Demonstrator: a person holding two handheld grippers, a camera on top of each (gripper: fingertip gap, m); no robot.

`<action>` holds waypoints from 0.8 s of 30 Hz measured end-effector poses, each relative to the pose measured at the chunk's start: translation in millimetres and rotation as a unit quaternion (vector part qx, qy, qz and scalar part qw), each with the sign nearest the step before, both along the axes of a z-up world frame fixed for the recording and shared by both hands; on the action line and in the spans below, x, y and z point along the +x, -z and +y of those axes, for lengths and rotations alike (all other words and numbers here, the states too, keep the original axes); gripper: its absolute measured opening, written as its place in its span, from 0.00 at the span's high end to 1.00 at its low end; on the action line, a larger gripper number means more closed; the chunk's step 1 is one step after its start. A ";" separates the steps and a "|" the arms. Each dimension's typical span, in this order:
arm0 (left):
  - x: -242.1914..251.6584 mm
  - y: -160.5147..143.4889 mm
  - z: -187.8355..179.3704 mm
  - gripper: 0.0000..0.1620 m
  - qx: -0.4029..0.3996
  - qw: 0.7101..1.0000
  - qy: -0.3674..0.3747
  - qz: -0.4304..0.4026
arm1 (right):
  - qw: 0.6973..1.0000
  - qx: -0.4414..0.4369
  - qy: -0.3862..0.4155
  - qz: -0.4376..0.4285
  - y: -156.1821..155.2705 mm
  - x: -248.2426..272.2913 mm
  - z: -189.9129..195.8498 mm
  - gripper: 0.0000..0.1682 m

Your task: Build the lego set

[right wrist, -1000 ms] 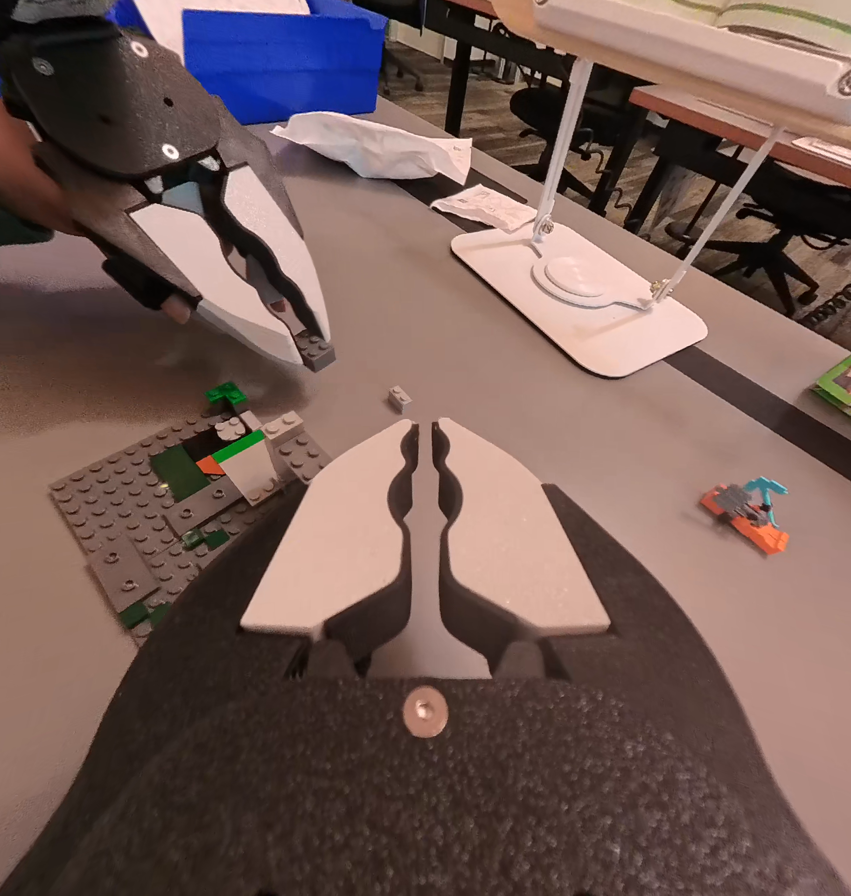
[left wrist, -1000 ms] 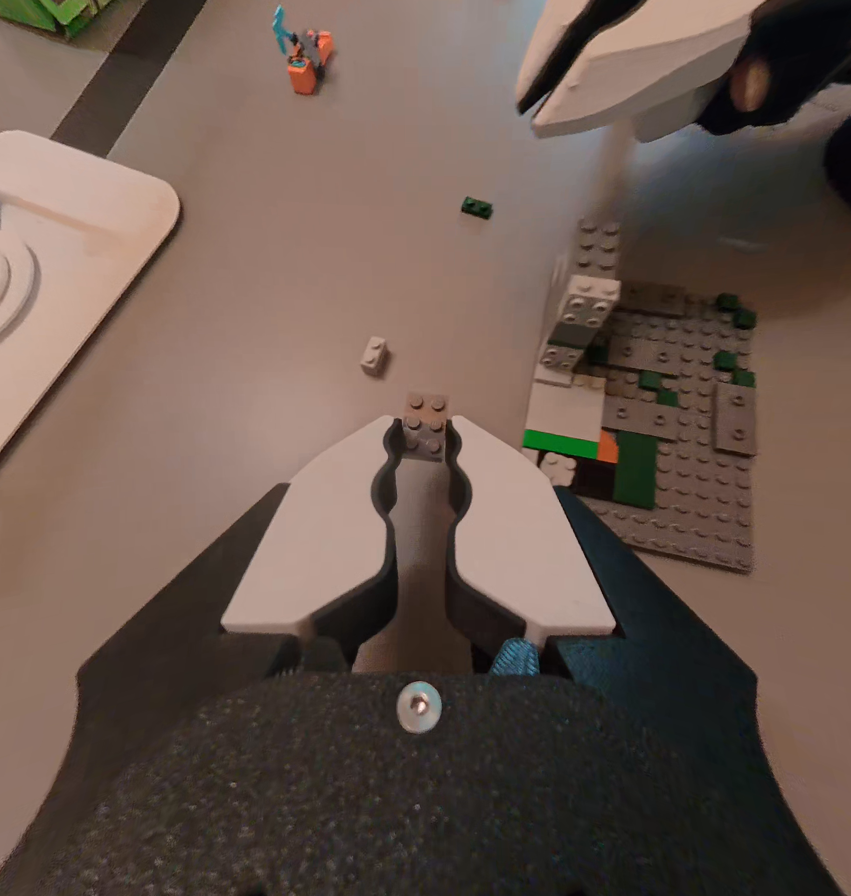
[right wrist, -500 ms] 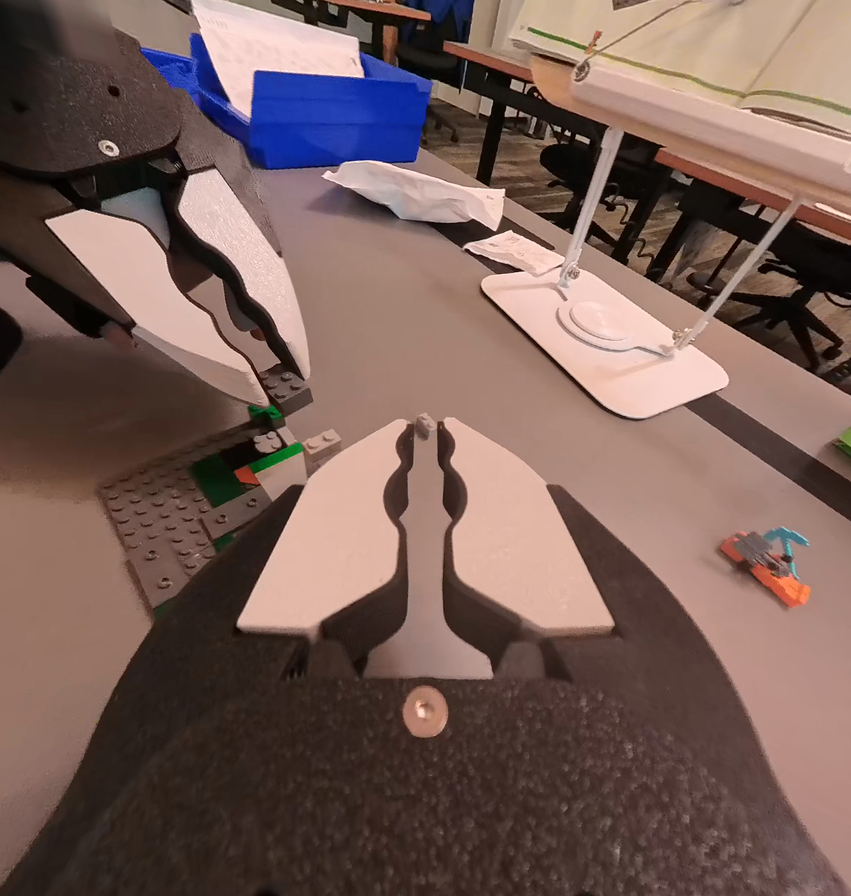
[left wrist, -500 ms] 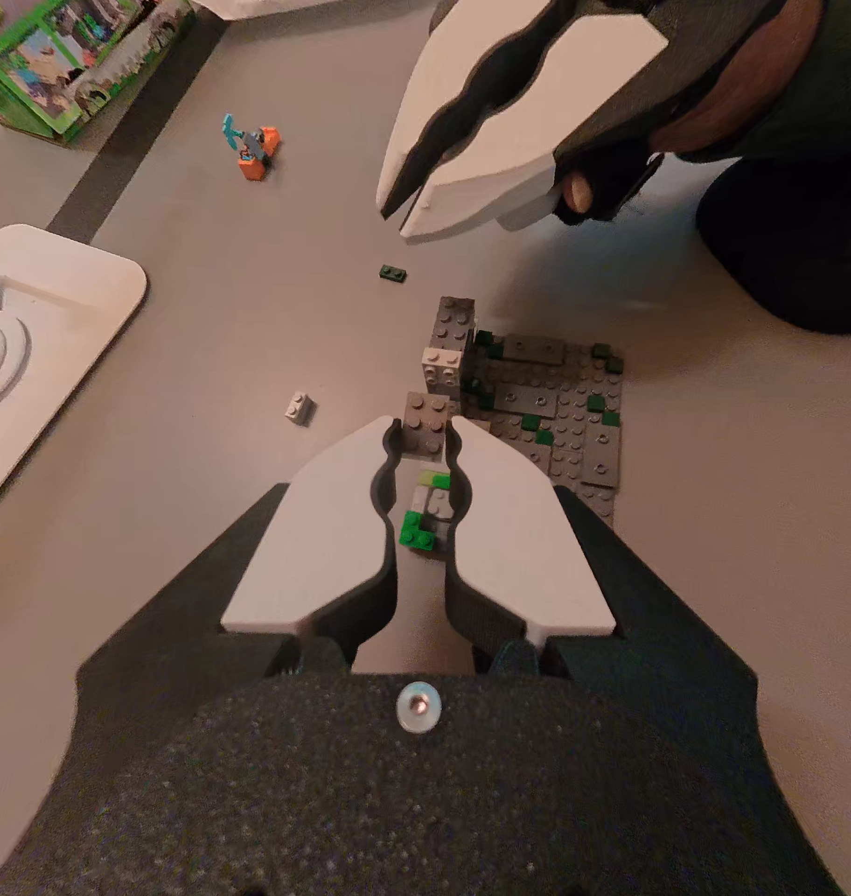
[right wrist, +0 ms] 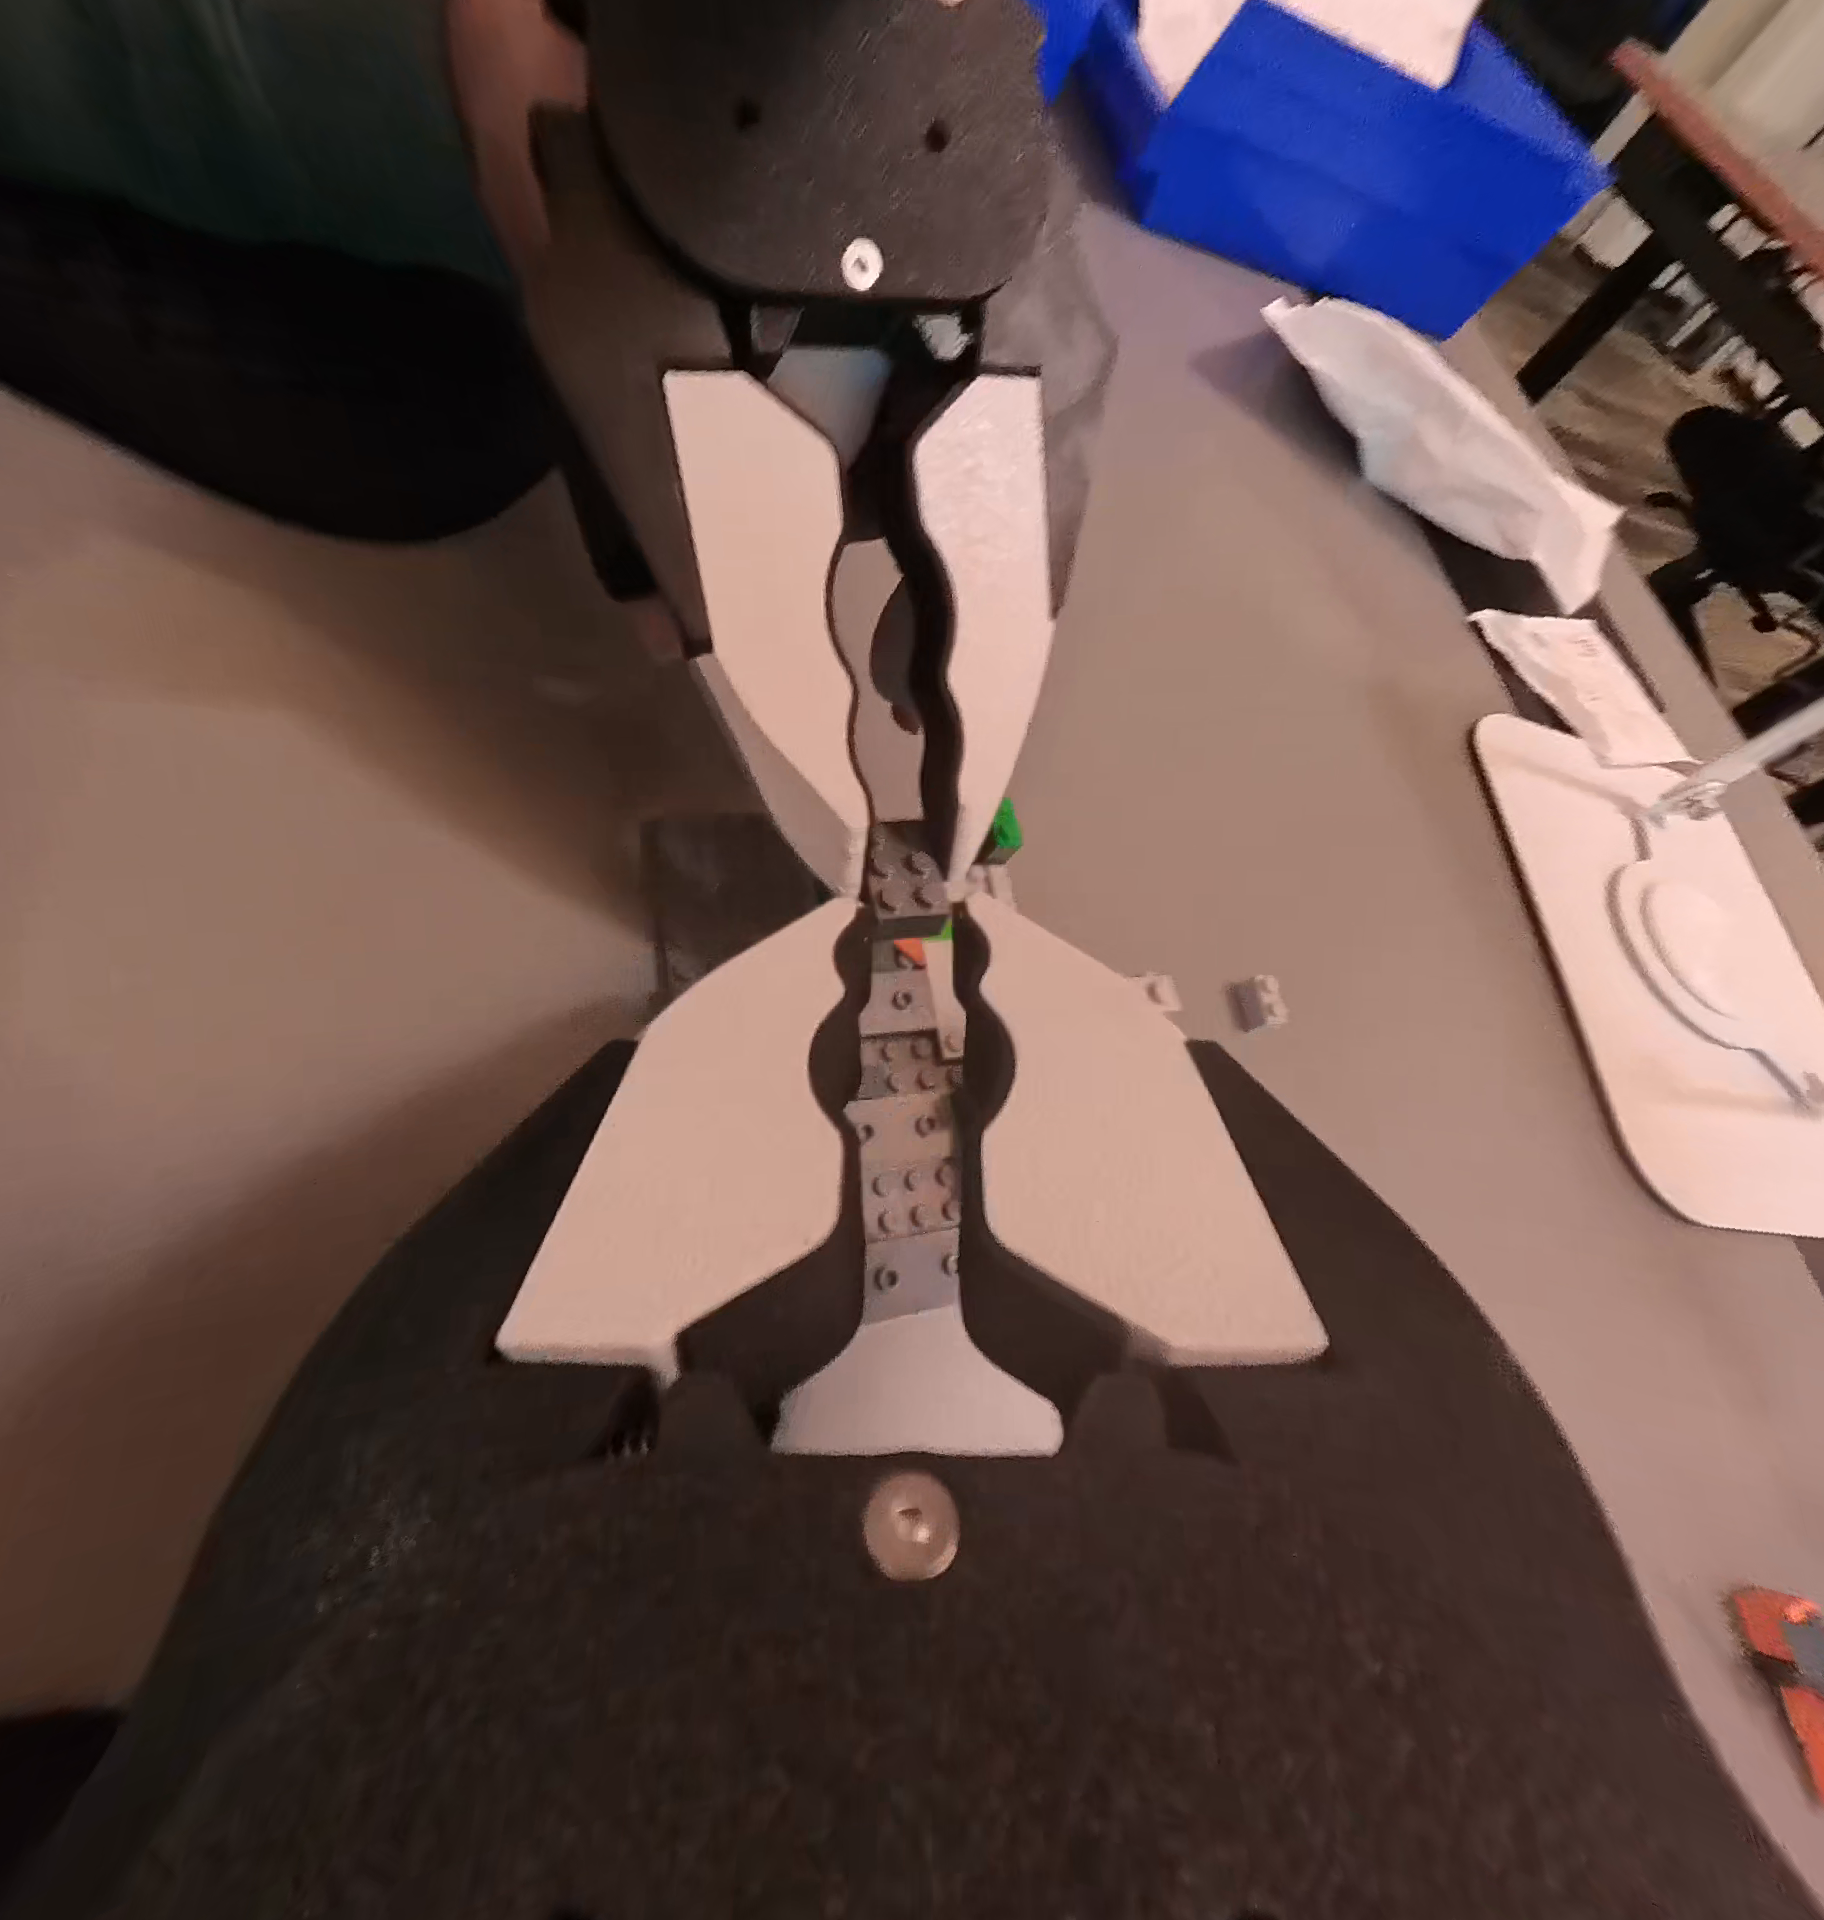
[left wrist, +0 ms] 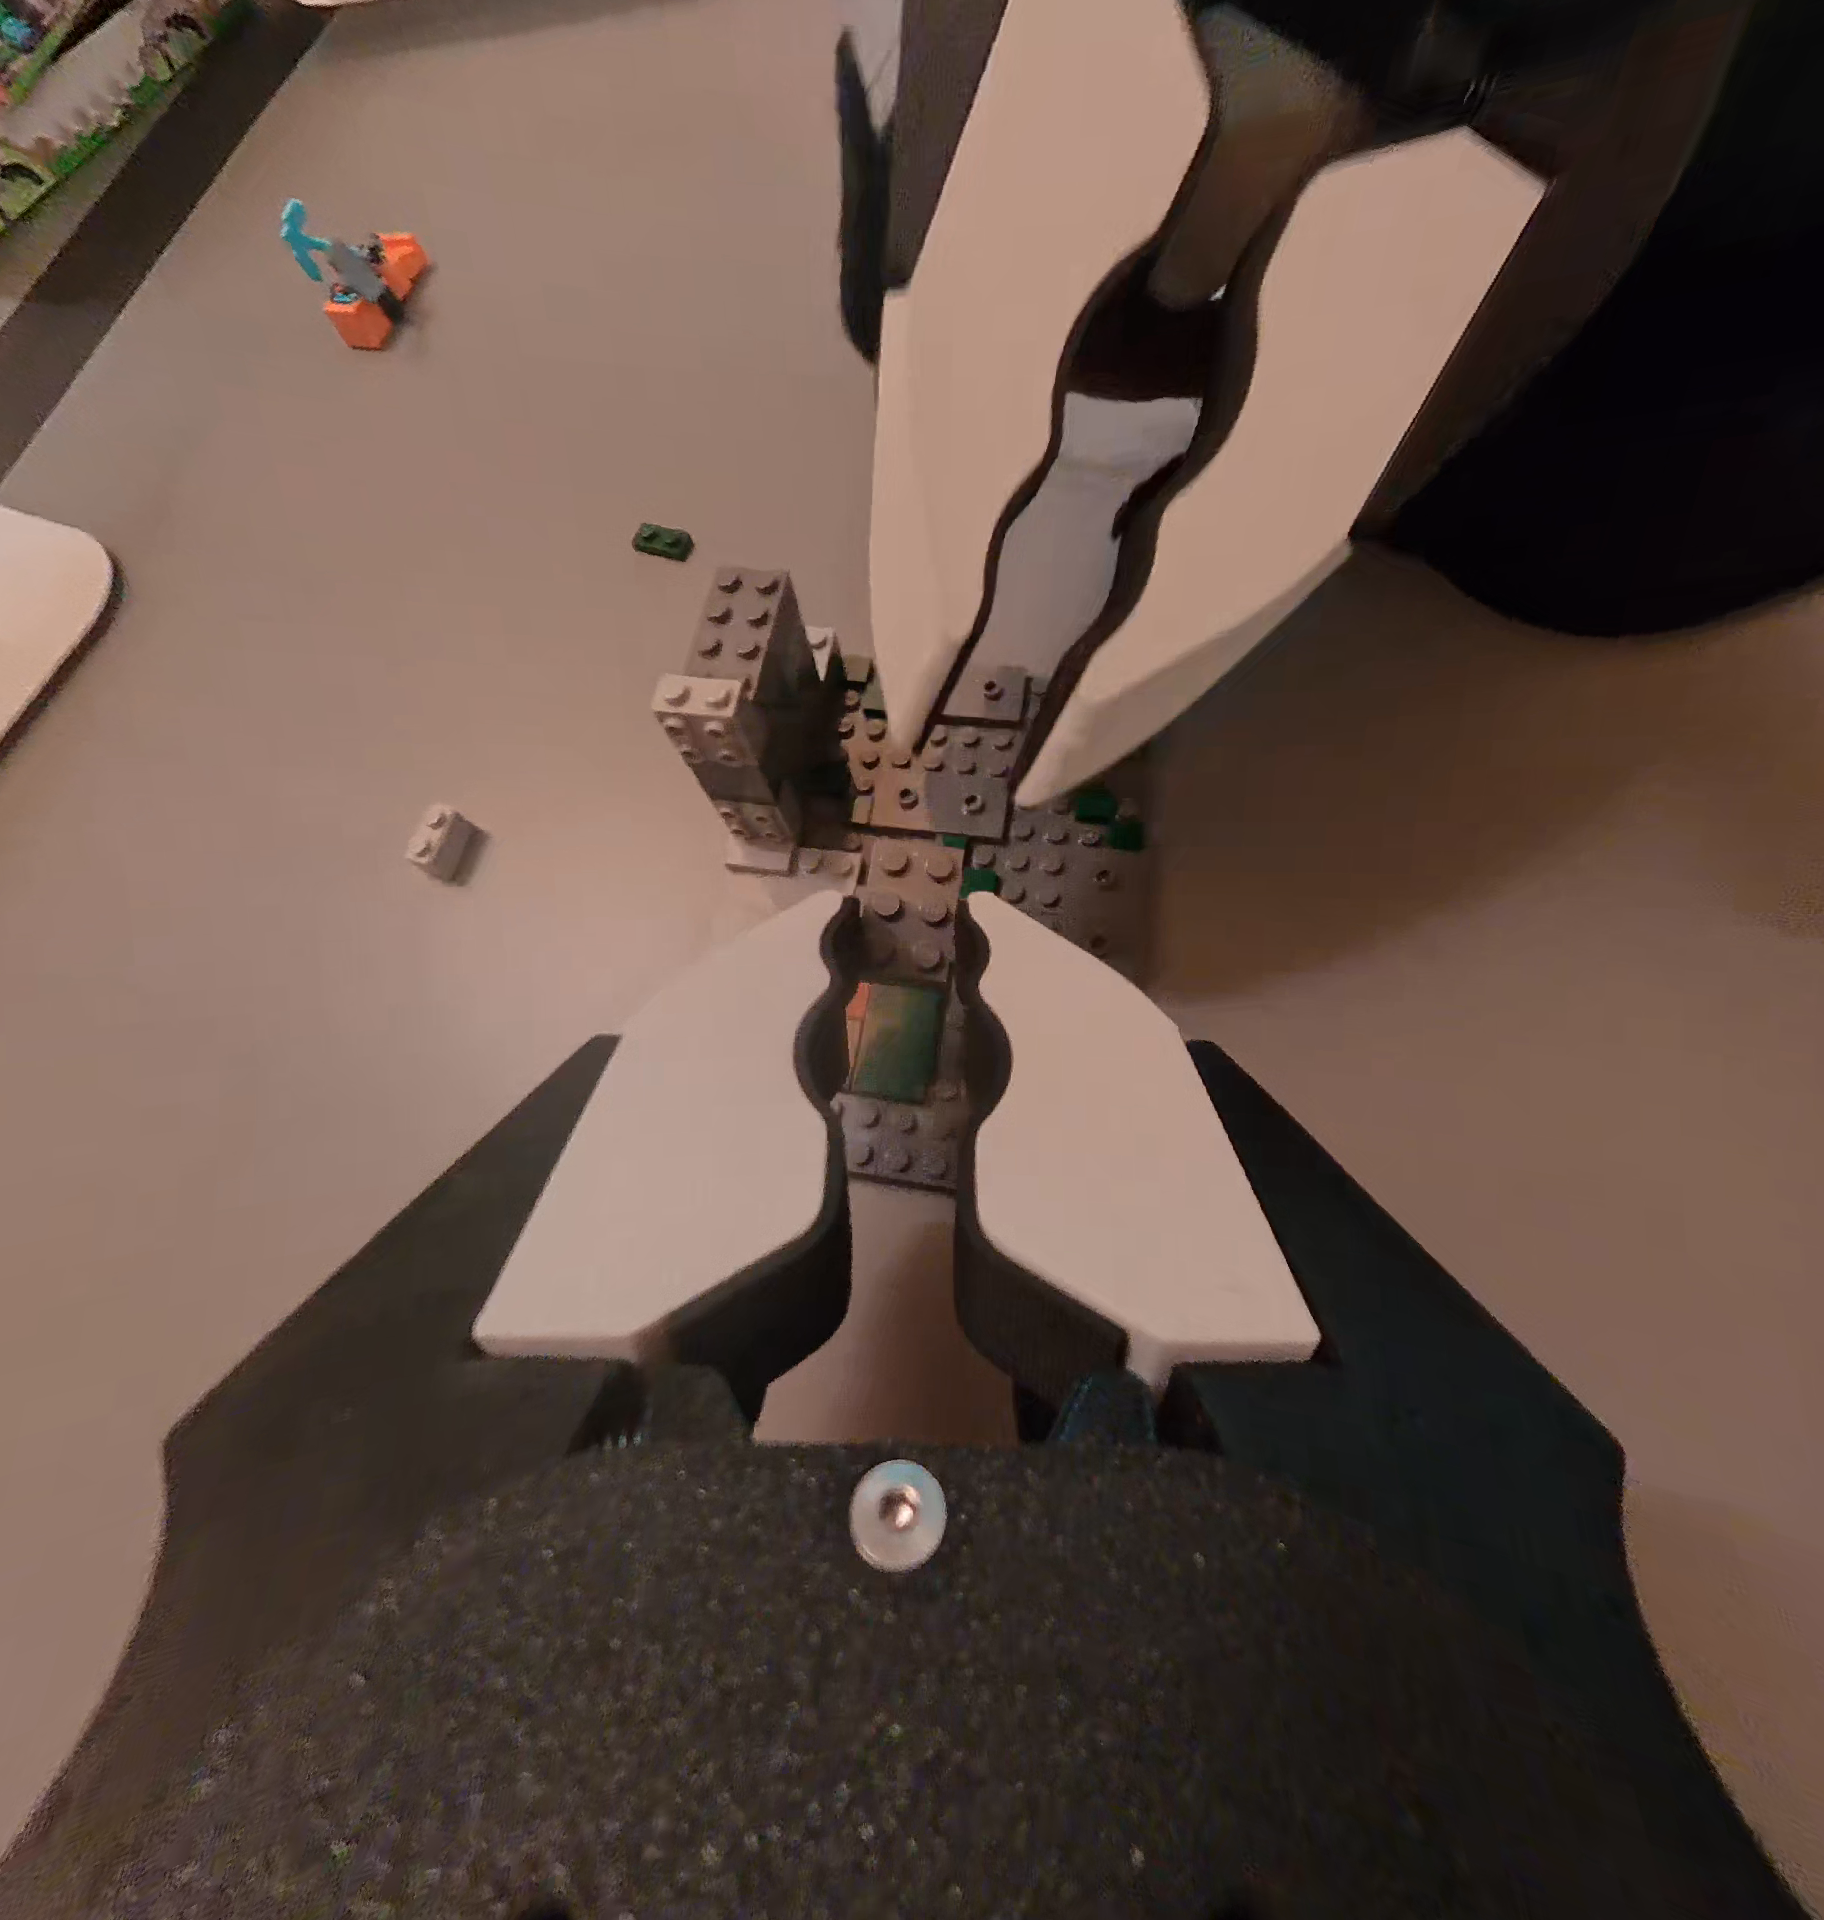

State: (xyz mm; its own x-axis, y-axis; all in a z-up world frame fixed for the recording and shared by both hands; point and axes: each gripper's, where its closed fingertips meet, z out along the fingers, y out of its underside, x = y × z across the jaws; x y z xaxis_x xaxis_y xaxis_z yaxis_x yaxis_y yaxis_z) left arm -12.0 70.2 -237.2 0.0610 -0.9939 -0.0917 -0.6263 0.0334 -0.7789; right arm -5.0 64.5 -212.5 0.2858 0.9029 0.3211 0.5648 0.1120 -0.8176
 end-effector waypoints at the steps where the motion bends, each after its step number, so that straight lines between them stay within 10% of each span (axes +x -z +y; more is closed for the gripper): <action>1: 1.0 -0.5 -1.9 0.90 0.003 1.000 0.004 -0.001 | 1.000 -0.001 -0.004 -0.014 5.0 -1.3 -1.8 0.91; 24: 2.2 -2.7 -15.3 0.87 0.036 0.998 0.050 -0.003 | 0.997 -0.007 -0.027 -0.070 22.0 -0.8 -10.4 0.90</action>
State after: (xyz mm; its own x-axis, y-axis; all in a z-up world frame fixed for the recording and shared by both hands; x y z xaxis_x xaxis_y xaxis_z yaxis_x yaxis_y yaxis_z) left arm -9.8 54.9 -234.5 -0.0382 -0.9859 -0.1629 -0.6117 0.1520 -0.7763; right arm -5.8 54.2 -234.5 0.1900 0.9208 0.3407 0.6666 0.1338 -0.7333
